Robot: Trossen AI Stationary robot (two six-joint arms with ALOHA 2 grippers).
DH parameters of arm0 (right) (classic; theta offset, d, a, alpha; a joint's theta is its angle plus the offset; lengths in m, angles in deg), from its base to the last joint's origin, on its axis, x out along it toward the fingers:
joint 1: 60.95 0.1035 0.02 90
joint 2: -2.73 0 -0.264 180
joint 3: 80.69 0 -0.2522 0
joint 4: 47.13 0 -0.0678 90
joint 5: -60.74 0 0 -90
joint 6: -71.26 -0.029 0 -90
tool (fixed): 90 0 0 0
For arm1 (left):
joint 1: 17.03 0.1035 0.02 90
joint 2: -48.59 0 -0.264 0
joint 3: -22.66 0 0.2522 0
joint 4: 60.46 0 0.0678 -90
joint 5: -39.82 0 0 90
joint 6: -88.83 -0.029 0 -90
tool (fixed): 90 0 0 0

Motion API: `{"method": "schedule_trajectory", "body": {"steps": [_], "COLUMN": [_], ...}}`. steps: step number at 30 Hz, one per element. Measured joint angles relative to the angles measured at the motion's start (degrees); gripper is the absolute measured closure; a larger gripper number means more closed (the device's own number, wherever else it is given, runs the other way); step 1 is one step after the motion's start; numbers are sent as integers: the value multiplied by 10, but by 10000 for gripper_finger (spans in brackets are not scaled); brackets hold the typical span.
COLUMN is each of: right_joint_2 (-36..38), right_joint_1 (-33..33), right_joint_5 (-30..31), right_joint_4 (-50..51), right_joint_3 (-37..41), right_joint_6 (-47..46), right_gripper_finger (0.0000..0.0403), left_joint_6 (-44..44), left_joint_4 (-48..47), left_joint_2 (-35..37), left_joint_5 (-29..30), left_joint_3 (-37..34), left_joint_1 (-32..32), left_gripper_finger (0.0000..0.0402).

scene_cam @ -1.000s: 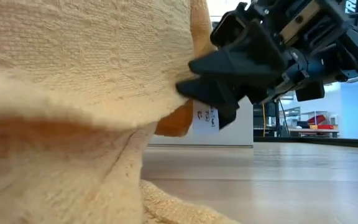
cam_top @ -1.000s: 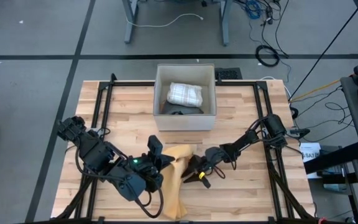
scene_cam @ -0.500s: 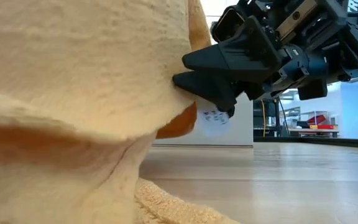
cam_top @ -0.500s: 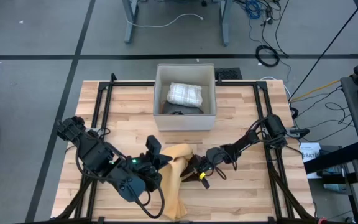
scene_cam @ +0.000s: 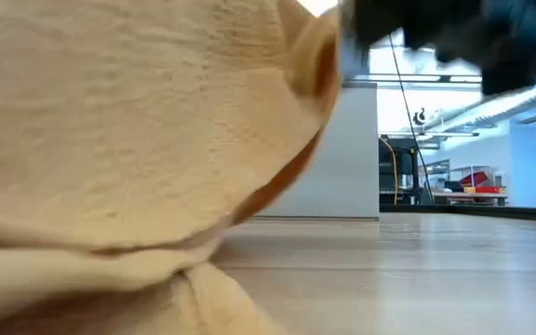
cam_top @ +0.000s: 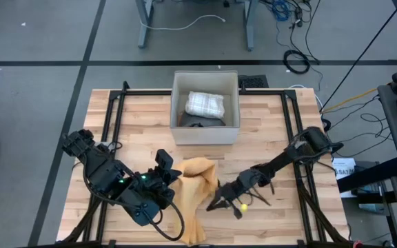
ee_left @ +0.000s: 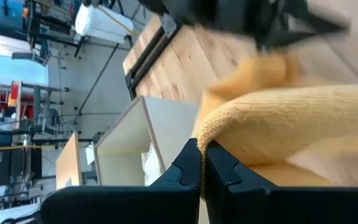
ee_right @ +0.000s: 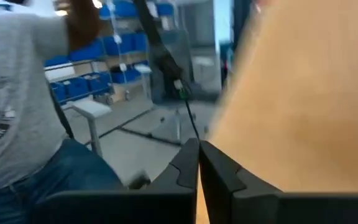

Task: Fold towel
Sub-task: Fold the orange towel

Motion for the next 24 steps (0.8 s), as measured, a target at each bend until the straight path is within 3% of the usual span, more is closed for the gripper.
{"method": "schedule_trajectory", "body": {"steps": [6,8,11,17,24], "right_joint_2": [111,154,201,266,266], "right_joint_1": [62,78,105,119,120], "right_joint_5": [5,36,134,261,291], "right_joint_4": [52,137,283,598,803], "right_joint_3": [0,-1,-1,-1,0], "right_joint_6": [86,85,73,-87,-224], "right_gripper_finger": [402,402,402,401,350], "left_joint_6": [48,59,58,58,57], "left_joint_4": [-65,-69,-69,-64,-56], "left_joint_2": [0,0,0,0,0], "left_joint_5": [0,0,0,0,-9], "left_joint_3": [0,0,0,0,0], "left_joint_1": [-6,-6,-6,-3,1], "left_gripper_finger": [401,401,401,401,401]}}
